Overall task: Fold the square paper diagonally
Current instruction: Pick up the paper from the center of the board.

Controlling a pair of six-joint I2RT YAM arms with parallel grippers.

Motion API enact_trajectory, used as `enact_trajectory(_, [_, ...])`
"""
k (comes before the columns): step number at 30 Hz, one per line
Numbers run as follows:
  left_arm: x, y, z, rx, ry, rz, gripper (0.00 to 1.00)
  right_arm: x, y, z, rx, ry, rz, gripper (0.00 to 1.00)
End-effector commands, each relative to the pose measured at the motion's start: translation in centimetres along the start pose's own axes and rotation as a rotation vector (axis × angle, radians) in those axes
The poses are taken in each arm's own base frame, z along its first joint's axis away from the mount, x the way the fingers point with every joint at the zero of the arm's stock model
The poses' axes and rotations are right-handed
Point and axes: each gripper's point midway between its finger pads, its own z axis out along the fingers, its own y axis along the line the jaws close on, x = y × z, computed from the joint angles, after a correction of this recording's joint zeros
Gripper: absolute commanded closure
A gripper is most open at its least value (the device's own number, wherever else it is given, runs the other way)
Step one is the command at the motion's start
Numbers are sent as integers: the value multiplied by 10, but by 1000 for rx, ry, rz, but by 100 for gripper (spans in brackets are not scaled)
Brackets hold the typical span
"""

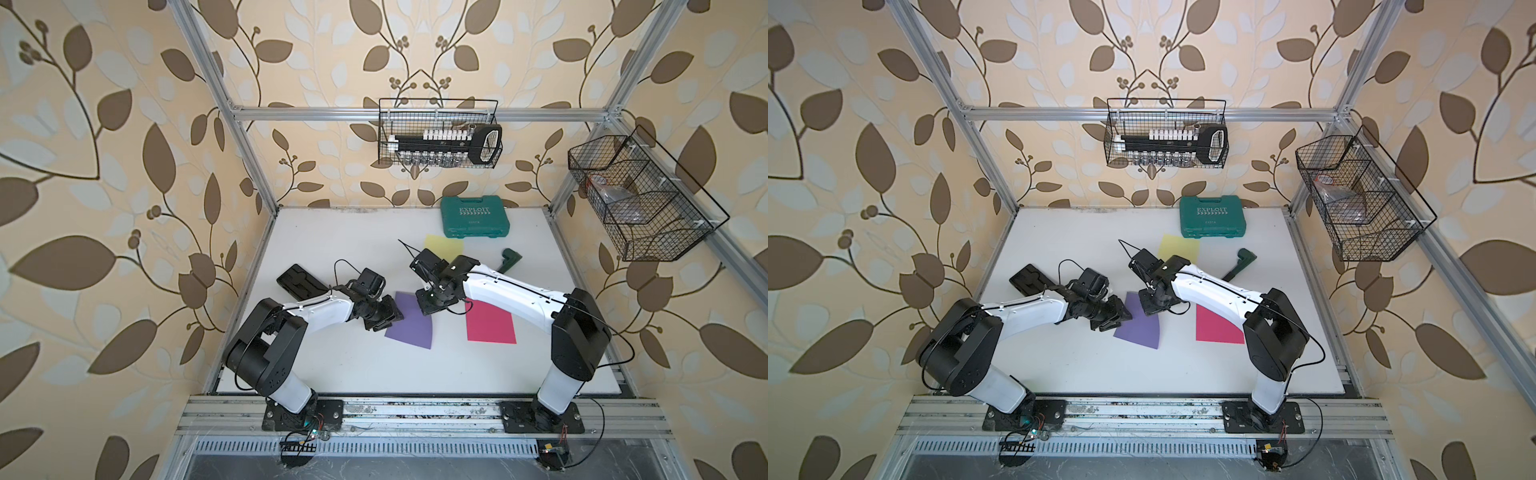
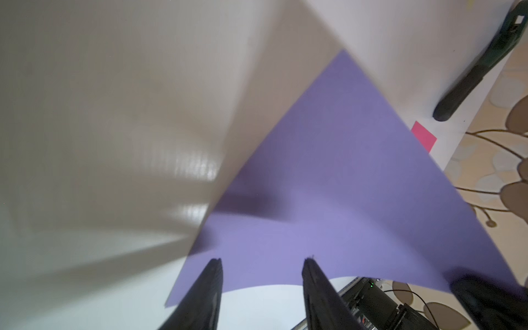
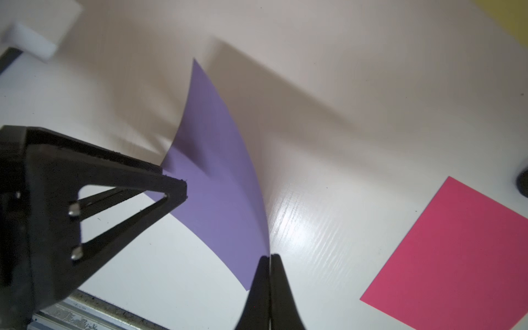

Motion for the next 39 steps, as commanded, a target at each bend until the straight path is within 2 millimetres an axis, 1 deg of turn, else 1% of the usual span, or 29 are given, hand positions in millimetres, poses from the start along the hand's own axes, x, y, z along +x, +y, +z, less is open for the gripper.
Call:
enact_trajectory(1, [-2, 3, -2, -37, -6, 33, 49, 7, -14, -4, 35, 11, 15, 100])
enact_trajectory(4, [-2, 1, -4, -32, -3, 78, 42, 2, -13, -10, 12, -13, 24, 100])
enact_trajectory(6, [-5, -3, -7, -23, -15, 121, 40, 0, -13, -11, 1, -18, 9, 100])
enact_trajectory(8, [-8, -11, -12, -6, -30, 183, 38, -1, -13, -10, -5, -18, -30, 100])
enact_trajectory(11, [-15, -12, -19, -17, -56, 235, 35, -2, -16, -8, -9, -16, -103, 100])
enact_trajectory(13, [-19, -13, -22, -2, -65, 250, 35, -2, -15, -8, -57, -16, -124, 100])
enact_trajectory(14, [-22, -12, -25, 5, -71, 253, 34, -1, -11, -10, -94, -17, -135, 100])
enact_trajectory(16, [-26, -12, -31, 21, -85, 258, 33, -5, -12, -16, -164, -37, -142, 100])
enact_trajectory(19, [-29, -16, -38, 62, -111, 281, 32, -7, -6, -29, -224, -73, -213, 100])
enact_trajectory(22, [-28, -23, -40, 107, -125, 322, 30, -9, -4, -41, -242, -90, -277, 100])
enact_trajectory(23, [-29, -27, -43, 124, -141, 344, 30, -9, -4, -45, -249, -92, -292, 100])
enact_trajectory(24, [-29, -32, -48, 142, -160, 367, 29, -10, -3, -50, -258, -98, -304, 100])
enact_trajectory(27, [-31, -41, -55, 180, -195, 411, 28, -14, -1, -65, -313, -124, -316, 100])
enact_trajectory(30, [-33, -52, -63, 222, -235, 448, 26, -19, 1, -85, -377, -165, -328, 100])
enact_trajectory(33, [-34, -69, -75, 288, -280, 513, 26, -23, 2, -108, -426, -210, -347, 100])
enact_trajectory(39, [-34, -107, -109, 388, -378, 701, 25, -33, -3, -154, -502, -287, -363, 100])
